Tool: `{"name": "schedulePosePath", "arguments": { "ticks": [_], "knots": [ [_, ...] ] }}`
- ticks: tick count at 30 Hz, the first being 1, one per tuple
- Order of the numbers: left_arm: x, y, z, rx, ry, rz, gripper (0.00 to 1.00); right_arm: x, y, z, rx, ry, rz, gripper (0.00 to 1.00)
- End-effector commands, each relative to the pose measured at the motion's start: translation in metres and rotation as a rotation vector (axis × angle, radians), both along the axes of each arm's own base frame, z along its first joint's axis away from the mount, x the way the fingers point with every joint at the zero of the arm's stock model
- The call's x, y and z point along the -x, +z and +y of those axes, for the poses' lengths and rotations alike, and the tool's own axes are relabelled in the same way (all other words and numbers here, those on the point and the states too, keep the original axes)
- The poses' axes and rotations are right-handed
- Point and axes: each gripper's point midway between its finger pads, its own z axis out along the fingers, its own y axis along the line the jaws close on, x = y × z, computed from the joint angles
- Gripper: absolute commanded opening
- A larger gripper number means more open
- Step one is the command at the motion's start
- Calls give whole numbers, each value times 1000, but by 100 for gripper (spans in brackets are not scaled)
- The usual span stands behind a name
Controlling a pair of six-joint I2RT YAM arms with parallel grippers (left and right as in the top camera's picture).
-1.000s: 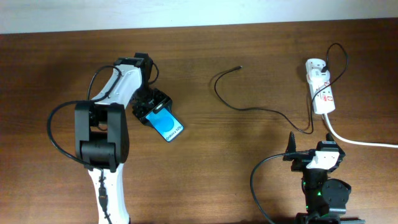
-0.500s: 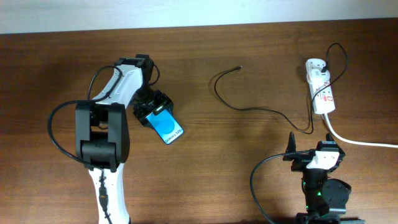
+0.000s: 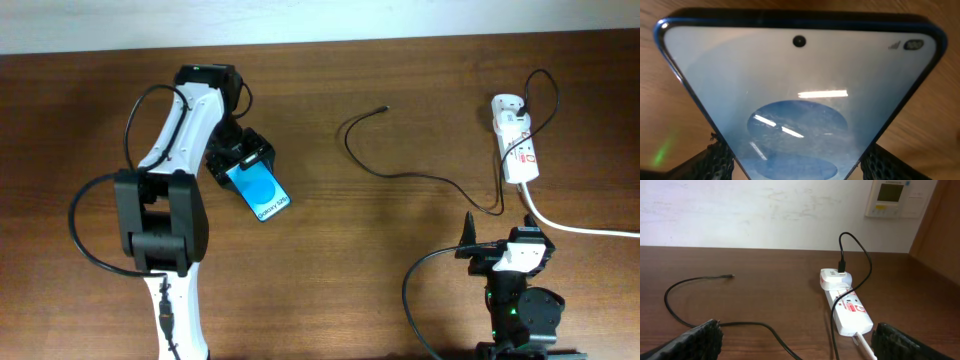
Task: Plug charger to phone and switch on socket
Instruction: 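Lift the phone with the left gripper and tilt it upright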
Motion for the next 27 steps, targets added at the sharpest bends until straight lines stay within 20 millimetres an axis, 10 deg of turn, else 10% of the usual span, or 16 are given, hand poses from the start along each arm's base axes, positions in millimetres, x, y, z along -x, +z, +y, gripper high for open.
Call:
{"name": "schedulePosePath", "arguments": {
  "ticks": [1,12,27],
  "knots": [
    [1,26,-25,178,-75,-40,47,0,-2,-1,-1,-2,2,99],
    [22,74,-81,636,-121,1,46,0,-2,-1,-1,-2,3,99],
    [27,92,-92,759,-117,7,47,0,-2,-1,-1,-2,3,99]
  ]
}}
